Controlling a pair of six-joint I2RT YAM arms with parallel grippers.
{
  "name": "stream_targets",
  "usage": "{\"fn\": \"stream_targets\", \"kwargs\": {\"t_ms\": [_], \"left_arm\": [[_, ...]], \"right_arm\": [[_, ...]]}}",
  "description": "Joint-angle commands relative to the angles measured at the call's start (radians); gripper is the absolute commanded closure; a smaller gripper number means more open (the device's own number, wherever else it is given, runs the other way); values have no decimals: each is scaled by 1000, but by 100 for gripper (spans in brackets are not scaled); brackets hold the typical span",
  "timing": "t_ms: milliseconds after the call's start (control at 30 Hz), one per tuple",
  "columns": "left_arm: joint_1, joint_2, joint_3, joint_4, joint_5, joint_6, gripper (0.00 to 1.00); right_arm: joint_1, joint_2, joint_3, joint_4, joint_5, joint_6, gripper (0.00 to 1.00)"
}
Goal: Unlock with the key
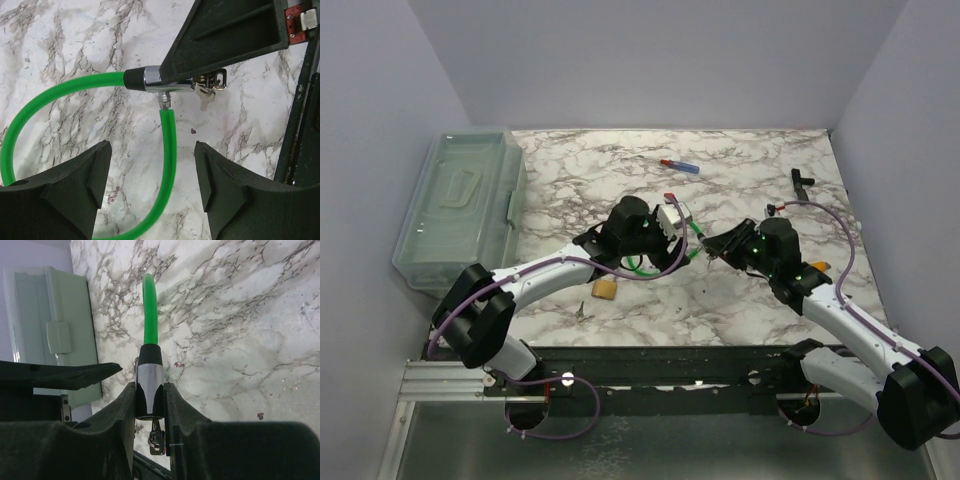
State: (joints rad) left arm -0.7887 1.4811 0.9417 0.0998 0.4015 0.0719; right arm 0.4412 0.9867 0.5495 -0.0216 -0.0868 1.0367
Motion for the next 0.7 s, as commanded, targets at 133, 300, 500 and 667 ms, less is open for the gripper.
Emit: {"fn": "stream_targets", "kwargs": {"t_ms": [133,300,500,667], "left_arm": [[-50,102,20,64,-54,28,37],[-86,157,37,49,-75,32,86],[-110,147,35,16,-112,67,100],[-120,150,39,-13,-130,85,100]], "right_arm": [[-5,-36,-22,83,-92,69,100],[-5,-35,-22,80,-92,71,100],[-5,-78,-14,25,-5,36,100],[-4,-94,0,-22,23,17,100]]}}
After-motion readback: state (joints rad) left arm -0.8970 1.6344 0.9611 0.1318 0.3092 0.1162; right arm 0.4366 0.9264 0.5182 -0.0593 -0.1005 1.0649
